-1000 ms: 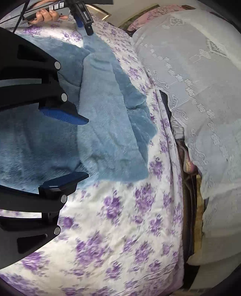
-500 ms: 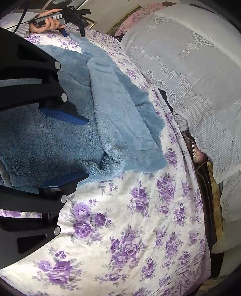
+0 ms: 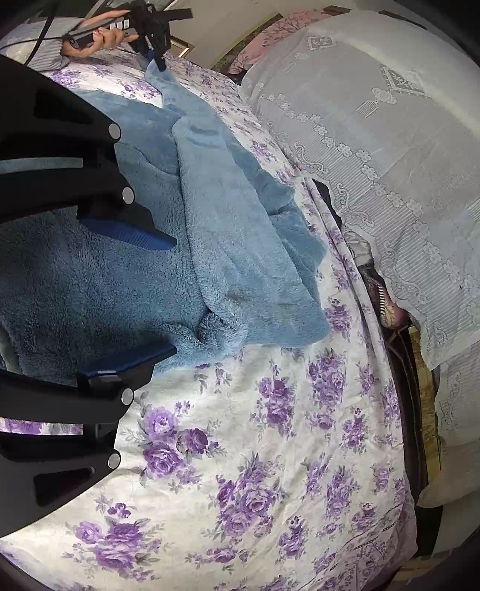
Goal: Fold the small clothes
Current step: 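Grasp the other sleeve cuff with the left gripper and lift it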
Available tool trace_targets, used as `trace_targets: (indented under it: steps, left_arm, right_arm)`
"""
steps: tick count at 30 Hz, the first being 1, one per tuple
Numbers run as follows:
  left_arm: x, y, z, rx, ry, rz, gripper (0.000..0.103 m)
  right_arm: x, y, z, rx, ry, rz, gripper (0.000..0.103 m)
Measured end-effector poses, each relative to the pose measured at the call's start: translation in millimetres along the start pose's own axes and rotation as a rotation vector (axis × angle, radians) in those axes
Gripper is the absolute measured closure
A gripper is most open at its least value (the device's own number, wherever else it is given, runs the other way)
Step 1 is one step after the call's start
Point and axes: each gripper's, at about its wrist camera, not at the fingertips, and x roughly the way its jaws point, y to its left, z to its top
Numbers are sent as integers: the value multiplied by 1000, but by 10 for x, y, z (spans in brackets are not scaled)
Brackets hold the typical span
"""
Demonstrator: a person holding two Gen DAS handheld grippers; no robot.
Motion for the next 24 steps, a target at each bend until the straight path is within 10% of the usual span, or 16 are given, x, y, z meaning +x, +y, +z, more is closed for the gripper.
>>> trace_targets:
  steps: [24]
  left_arm:
    - [-314,-2080,-405,455,-18,-79,94]
  right_arm:
    - [-236,178,304,20,-38,150,50]
